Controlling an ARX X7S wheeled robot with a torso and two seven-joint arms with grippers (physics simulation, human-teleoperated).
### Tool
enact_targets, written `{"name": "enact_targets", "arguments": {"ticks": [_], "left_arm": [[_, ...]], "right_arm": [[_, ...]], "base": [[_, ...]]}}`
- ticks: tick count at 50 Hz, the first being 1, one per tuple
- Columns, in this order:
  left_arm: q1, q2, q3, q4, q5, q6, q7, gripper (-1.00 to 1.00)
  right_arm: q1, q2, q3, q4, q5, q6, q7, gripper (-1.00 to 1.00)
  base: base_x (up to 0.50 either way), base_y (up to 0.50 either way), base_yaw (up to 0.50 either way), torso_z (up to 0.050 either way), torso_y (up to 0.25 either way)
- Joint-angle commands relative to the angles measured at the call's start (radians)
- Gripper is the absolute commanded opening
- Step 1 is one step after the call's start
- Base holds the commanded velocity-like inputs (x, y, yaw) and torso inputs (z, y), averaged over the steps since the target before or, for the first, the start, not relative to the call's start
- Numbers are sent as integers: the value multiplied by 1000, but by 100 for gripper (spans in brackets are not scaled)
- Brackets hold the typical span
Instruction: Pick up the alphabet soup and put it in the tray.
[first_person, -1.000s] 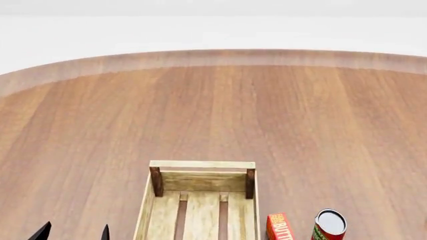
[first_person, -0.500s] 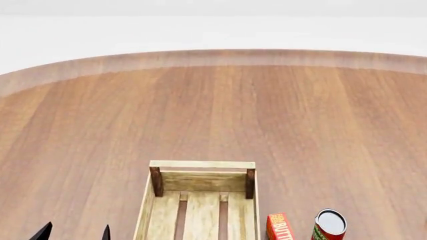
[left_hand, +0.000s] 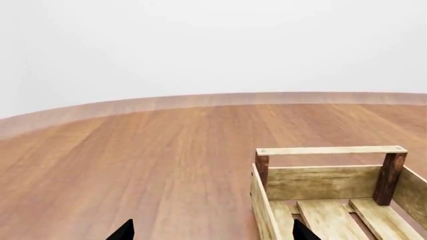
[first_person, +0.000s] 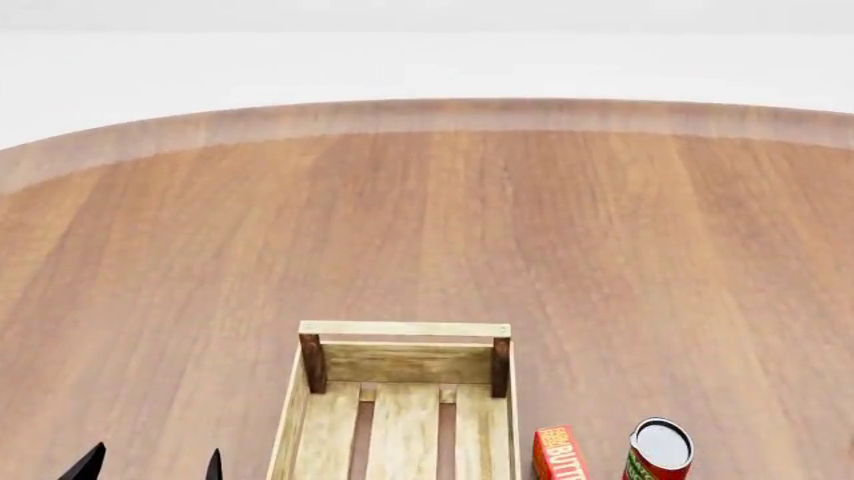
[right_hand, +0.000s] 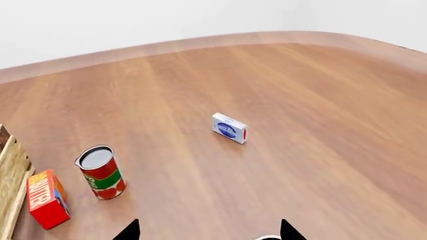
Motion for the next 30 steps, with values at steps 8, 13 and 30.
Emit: {"name": "enact_targets", "arguments": {"ticks": [8,13,30], "left_arm": [[-2,-8,10,5,-5,-3,-10,100],[-5,-13,13,22,-7,-17,-12,100],[-6,-15,19,8,-15,-4,-16,100]], "right_arm": [[-63,-50,79,60,12,-60,-51,100],[-93,-64,90,56,4,-70,-63,100],[-59,-49,85,110,-11,-60,-68,100]], "base": [[0,0,0,0,0],[0,0,0,0,0],[0,0,0,0,0]]}}
